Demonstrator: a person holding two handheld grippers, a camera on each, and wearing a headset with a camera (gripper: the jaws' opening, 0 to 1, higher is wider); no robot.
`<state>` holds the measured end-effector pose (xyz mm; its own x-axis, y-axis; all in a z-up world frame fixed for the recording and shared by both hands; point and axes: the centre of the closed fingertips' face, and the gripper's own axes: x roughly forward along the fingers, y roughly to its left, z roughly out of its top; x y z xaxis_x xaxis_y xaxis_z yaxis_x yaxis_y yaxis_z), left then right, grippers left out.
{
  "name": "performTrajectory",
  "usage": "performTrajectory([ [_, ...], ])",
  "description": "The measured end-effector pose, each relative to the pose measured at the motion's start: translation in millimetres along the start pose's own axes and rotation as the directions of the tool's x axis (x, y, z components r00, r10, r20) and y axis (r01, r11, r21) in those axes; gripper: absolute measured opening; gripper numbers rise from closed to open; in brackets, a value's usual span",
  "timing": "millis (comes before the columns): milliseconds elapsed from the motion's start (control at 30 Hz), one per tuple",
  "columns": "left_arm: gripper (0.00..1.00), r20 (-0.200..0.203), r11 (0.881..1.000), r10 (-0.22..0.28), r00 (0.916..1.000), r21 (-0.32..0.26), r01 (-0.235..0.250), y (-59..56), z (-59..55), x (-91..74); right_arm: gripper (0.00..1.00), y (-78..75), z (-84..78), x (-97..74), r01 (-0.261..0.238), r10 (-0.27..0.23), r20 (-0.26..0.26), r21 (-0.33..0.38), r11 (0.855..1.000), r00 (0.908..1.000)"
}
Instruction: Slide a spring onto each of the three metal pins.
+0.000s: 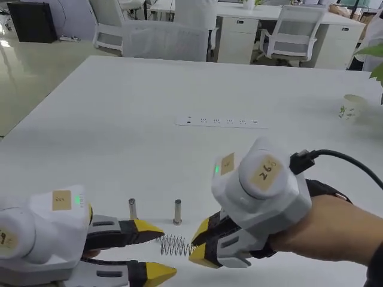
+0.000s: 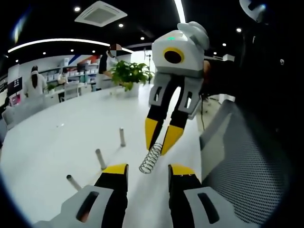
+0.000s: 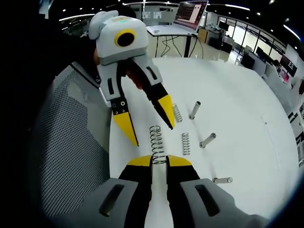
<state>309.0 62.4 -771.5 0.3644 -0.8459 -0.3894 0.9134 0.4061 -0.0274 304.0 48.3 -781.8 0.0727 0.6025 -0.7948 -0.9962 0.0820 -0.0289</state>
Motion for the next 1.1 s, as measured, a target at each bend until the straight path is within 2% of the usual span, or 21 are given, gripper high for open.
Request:
performTrajectory([
  [167,0.23,-0.007,1.000,-0.018,0.9998,0.013,0.018,-4.2,-1.3,2.1,0.07,3.8,-1.1,-0.2,-0.016,0.016,-0.004,-0.020,1.000,0.9999],
  [567,0.07,-0.021,0.997,-0.071,0.9972,0.042,0.072,-16.6,-4.0,4.4,0.07,13.5,-7.4,0.3,-0.065,0.061,-0.050,-0.084,0.994,0.9969],
  [1100,0.03,-0.054,0.992,-0.096,0.9939,0.077,0.100,-23.9,-9.1,6.5,0.08,17.8,-9.3,-1.4,-0.082,0.076,-0.063,-0.098,0.992,0.9951],
])
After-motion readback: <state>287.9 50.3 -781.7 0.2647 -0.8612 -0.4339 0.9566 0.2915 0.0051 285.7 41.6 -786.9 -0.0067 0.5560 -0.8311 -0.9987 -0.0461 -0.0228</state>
